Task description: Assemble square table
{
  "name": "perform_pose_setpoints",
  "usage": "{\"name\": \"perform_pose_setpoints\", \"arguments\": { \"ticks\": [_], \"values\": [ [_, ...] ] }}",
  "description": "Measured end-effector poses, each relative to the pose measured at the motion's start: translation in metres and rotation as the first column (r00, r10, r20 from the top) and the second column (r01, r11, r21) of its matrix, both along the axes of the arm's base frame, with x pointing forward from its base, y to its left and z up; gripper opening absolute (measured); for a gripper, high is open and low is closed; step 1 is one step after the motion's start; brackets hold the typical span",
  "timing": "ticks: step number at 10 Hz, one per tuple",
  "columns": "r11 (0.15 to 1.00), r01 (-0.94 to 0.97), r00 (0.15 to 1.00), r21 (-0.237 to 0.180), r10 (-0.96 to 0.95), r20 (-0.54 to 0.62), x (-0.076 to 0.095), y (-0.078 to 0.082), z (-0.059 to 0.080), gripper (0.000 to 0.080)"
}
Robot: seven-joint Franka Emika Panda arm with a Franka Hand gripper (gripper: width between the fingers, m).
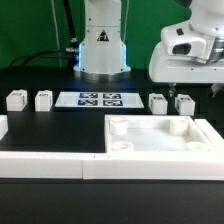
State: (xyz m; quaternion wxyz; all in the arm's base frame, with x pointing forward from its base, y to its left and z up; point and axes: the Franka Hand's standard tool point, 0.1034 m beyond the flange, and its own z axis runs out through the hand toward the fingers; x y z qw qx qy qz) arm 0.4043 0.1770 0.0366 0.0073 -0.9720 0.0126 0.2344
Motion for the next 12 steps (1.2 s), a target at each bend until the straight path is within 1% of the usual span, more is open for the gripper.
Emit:
{"name": "perform_pose_setpoints", "arguments": {
  "ticks": [2, 3, 4, 5, 6, 7, 8, 9, 11, 12],
  "values": [
    [1.000, -0.007, 0.991, -0.010, 0.006, -0.132, -0.002, -0.003, 0.000, 0.0649],
    [1.000, -0.006, 0.987, -0.011, 0.005, -0.162, -0.001, -0.004, -0.002, 0.0649],
    [1.000, -0.011, 0.972, -0.019, 0.006, -0.236, -0.005, -0.006, -0.001, 0.0649],
    [1.000, 0.001, 0.955, -0.024, -0.008, -0.295, -0.006, -0.006, -0.007, 0.0649],
    [0.999, 0.020, 0.938, -0.026, -0.028, -0.346, -0.011, -0.004, -0.015, 0.0649],
    [0.999, 0.039, 0.906, -0.034, -0.050, -0.420, -0.020, -0.002, -0.017, 0.0649],
    [0.997, 0.064, 0.898, -0.036, -0.073, -0.433, -0.023, 0.002, -0.022, 0.0649],
    [0.997, 0.068, 0.896, -0.043, -0.080, -0.438, -0.025, 0.003, -0.023, 0.0649],
    [0.997, 0.057, 0.893, -0.044, -0.071, -0.444, -0.029, 0.007, -0.025, 0.0649],
    [0.997, 0.058, 0.893, -0.043, -0.071, -0.444, -0.029, 0.007, -0.026, 0.0649]
  ]
}}
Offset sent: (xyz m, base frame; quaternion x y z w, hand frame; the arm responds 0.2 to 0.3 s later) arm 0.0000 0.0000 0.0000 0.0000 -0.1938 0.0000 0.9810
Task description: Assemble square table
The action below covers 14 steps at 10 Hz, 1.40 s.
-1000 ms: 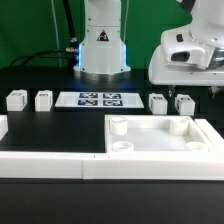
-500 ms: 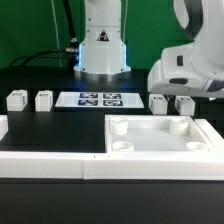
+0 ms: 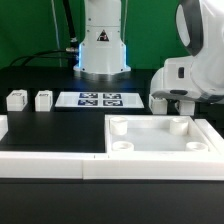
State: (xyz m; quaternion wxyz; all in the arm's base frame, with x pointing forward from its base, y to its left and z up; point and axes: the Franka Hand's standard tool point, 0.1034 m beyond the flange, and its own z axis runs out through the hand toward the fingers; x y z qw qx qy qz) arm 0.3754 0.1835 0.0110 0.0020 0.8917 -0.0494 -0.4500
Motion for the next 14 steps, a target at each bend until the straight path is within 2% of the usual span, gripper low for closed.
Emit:
{"name": "perform_pose_setpoints", "arguments": {
  "ticks": [1, 3, 5, 11, 12, 14],
  "values": [
    [1.000, 0.000, 1.000, 0.000, 0.000, 0.000, 0.000, 0.000, 0.000, 0.0639],
    [1.000, 0.000, 1.000, 0.000, 0.000, 0.000, 0.000, 0.000, 0.000, 0.0319],
    [1.000, 0.000, 1.000, 0.000, 0.000, 0.000, 0.000, 0.000, 0.000, 0.0287],
    [1.000, -0.001, 1.000, 0.003, 0.001, 0.001, 0.002, -0.002, 0.002, 0.0288],
    [1.000, -0.012, 1.000, 0.018, 0.012, -0.017, 0.015, -0.011, 0.024, 0.0290],
    [0.998, -0.014, 0.999, 0.063, 0.012, 0.032, 0.049, -0.035, 0.073, 0.0290]
  ]
}}
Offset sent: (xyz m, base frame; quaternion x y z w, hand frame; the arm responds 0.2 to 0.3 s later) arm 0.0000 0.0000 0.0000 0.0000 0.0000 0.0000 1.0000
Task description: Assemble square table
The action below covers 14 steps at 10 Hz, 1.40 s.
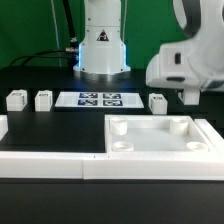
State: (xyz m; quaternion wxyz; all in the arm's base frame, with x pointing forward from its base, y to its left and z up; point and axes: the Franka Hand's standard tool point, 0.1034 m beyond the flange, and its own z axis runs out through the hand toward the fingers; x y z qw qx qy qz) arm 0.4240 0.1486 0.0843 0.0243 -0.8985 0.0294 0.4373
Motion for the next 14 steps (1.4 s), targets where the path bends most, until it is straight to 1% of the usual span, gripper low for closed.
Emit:
{"name": "perform_pose_setpoints", "arguments": {
  "ticks": [1, 2, 3, 4, 5, 6, 7, 8, 9, 10, 11, 12, 14],
  "values": [
    [1.000, 0.009, 1.000, 0.012, -0.010, 0.018, 0.010, -0.013, 0.016, 0.0290],
    [1.000, -0.004, 0.993, 0.023, 0.002, 0.120, 0.026, -0.023, 0.028, 0.0290],
    [1.000, 0.004, 0.978, 0.019, -0.008, 0.209, 0.028, -0.024, 0.031, 0.0290],
    [1.000, 0.010, 0.952, 0.018, -0.015, 0.306, 0.031, -0.022, 0.029, 0.0290],
    [1.000, 0.015, 0.931, 0.017, -0.020, 0.366, 0.032, -0.024, 0.028, 0.0290],
    [0.998, -0.026, 0.908, 0.052, 0.002, 0.419, 0.042, -0.033, 0.017, 0.0290],
    [0.998, -0.032, 0.883, 0.062, 0.000, 0.469, 0.067, -0.045, 0.019, 0.0290],
    [0.996, -0.063, 0.831, 0.061, 0.018, 0.556, 0.100, -0.047, 0.033, 0.0290],
    [0.992, -0.118, 0.784, 0.036, 0.071, 0.617, 0.120, -0.047, 0.039, 0.0290],
    [0.986, -0.167, 0.744, 0.012, 0.118, 0.658, 0.135, -0.043, 0.045, 0.0290],
    [0.988, -0.152, 0.684, 0.014, 0.095, 0.724, 0.143, -0.041, 0.045, 0.0290],
    [0.989, -0.146, 0.628, 0.007, 0.087, 0.773, 0.140, -0.042, 0.043, 0.0290],
    [0.990, -0.138, 0.529, -0.001, 0.074, 0.845, 0.145, -0.043, 0.042, 0.0290]
  ]
}}
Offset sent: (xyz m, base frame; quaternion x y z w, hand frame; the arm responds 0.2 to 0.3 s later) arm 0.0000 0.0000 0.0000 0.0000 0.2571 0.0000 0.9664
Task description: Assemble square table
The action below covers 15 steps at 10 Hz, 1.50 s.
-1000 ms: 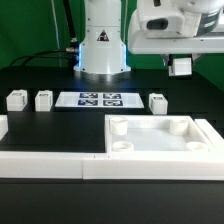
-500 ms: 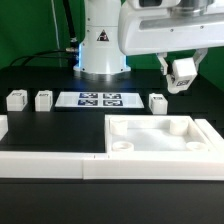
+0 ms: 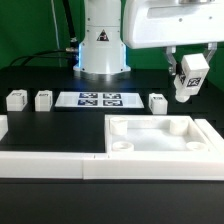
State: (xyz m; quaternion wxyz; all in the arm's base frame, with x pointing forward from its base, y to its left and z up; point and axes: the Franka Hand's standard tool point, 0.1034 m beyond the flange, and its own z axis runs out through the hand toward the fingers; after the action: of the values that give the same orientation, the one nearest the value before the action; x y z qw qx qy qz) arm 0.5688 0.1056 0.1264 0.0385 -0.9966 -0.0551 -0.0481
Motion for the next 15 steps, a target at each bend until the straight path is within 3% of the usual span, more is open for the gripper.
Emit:
{"name": "perform_pose_setpoints", "arguments": {
  "ticks": [2, 4, 6, 9, 12, 15],
  "values": [
    [1.000, -0.005, 0.987, 0.006, 0.004, 0.161, 0.013, -0.003, -0.003, 0.0290],
    [1.000, -0.007, 0.957, 0.009, 0.004, 0.290, 0.043, -0.012, -0.001, 0.0290],
    [1.000, 0.015, 0.907, 0.027, -0.025, 0.421, 0.060, -0.018, -0.008, 0.0290],
    [0.999, 0.017, 0.915, 0.029, -0.027, 0.403, 0.056, -0.015, -0.012, 0.0290],
    [0.999, 0.011, 0.911, 0.041, -0.027, 0.411, 0.042, 0.006, -0.028, 0.0290],
    [0.999, 0.010, 0.914, 0.035, -0.023, 0.404, 0.042, 0.002, -0.035, 0.0290]
  ]
}}
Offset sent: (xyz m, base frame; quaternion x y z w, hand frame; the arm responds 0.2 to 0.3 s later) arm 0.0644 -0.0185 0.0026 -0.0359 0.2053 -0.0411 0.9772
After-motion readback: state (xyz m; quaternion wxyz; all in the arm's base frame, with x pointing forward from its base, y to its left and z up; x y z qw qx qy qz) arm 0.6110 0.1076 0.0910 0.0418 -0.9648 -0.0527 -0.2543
